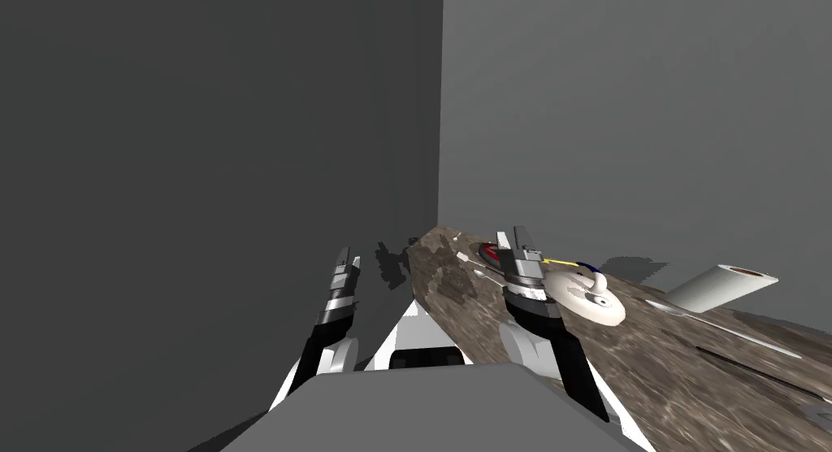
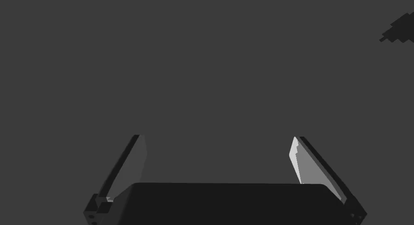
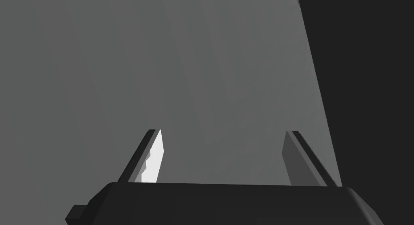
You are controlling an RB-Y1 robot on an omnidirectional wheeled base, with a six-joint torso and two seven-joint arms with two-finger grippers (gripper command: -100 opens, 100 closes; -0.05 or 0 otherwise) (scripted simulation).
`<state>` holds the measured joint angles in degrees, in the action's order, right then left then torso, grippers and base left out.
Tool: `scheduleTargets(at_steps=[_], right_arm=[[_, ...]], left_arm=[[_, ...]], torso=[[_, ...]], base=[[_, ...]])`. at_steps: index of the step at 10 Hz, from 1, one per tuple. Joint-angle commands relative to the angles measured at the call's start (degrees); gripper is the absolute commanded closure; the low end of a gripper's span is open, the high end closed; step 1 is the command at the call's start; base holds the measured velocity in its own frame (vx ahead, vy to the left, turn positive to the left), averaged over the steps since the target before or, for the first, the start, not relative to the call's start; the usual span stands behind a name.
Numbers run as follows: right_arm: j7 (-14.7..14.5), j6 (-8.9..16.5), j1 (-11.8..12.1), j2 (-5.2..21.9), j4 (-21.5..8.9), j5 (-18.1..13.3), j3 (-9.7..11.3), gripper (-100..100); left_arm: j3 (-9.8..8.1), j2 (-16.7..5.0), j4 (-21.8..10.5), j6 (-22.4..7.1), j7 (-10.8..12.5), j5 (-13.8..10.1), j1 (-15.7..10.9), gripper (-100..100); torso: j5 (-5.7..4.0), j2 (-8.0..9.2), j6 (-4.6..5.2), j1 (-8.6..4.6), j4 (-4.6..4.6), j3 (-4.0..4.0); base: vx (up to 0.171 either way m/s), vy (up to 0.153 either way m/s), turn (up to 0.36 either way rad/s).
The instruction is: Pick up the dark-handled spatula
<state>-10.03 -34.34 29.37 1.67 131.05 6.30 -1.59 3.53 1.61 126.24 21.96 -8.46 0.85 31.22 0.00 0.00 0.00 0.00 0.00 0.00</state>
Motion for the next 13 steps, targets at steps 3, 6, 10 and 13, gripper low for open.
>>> scheduleTargets(at_steps=[3, 6, 10, 13], right_arm=[[-0.06, -0.39, -1.19, 6.15, 0.32, -0.28, 4.69, -100], [-0.17, -0.45, -2.00, 10.50, 0.28, -0.35, 8.31, -100], [-0.39, -0.31, -2.82, 16.58, 0.02, -0.29, 12.59, -100], [-0.54, -0.14, -3.22, 20.90, -0.21, -0.19, 14.89, -100]], left_arm=[[0.01, 0.01, 0.00, 0.00, 0.00, 0.00, -0.02, 0], [0.00, 0.00, 0.00, 0.00, 0.00, 0.00, -0.01, 0], [0.00, 0.00, 0.00, 0.00, 0.00, 0.00, -0.01, 0], [0.00, 0.00, 0.00, 0.00, 0.00, 0.00, -0.01, 0]], torso=[[0.03, 0.45, -0.01, 0.14, 0.09, 0.25], [0.00, 0.41, 0.00, -0.01, 0.09, 0.24], [0.00, 0.32, 0.01, 0.01, 0.08, 0.19], [0.00, 0.35, 0.00, 0.01, 0.08, 0.20]], base=[[-0.126, 0.030, 0.056], [-0.111, 0.005, 0.053], [-0.091, 0.013, 0.061], [-0.085, 0.008, 0.054]])
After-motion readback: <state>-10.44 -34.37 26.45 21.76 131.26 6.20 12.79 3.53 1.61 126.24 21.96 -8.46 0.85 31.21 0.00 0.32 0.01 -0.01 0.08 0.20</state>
